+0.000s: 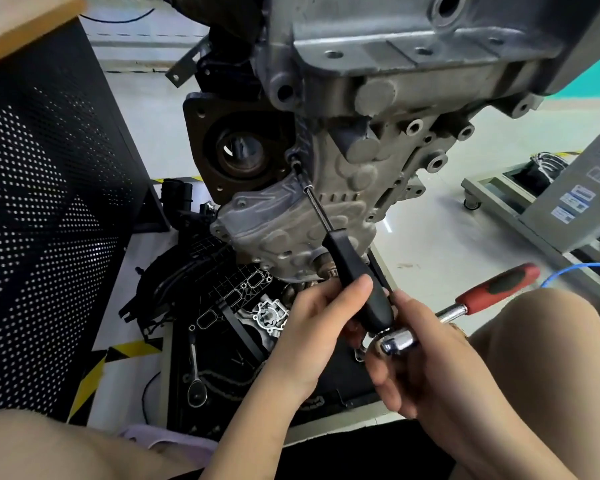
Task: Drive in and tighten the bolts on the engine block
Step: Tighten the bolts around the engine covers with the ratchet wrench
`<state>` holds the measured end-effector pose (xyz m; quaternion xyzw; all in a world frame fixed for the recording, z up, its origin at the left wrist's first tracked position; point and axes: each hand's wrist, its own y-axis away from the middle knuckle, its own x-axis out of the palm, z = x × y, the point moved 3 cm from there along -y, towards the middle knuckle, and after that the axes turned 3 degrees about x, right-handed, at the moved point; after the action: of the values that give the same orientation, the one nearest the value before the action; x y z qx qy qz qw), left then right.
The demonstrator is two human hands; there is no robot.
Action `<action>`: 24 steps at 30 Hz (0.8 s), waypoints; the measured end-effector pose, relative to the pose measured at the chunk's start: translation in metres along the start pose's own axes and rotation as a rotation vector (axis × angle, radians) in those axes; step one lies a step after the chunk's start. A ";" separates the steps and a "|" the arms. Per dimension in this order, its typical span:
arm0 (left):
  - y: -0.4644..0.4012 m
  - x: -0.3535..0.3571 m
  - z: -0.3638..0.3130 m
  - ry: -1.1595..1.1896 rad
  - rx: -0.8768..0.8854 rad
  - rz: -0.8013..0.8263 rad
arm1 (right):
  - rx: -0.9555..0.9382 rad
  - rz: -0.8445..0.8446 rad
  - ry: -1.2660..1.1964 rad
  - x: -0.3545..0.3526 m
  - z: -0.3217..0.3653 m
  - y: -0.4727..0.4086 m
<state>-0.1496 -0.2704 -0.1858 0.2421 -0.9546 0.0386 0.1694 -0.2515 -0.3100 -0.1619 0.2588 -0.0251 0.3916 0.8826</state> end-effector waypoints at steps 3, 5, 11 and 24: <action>0.000 0.001 -0.002 0.051 -0.032 0.021 | 0.191 0.088 -0.290 0.004 0.000 0.001; 0.000 0.002 -0.001 0.069 -0.020 0.005 | 0.231 0.105 -0.391 0.006 0.002 0.001; 0.001 0.005 0.001 0.069 0.028 -0.071 | 0.092 0.001 -0.134 0.002 0.001 -0.001; 0.004 0.008 -0.001 -0.045 0.014 -0.058 | 0.018 -0.011 -0.026 0.002 0.011 0.004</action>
<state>-0.1577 -0.2705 -0.1823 0.2717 -0.9504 0.0347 0.1471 -0.2509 -0.3115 -0.1502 0.2718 -0.0317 0.3835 0.8821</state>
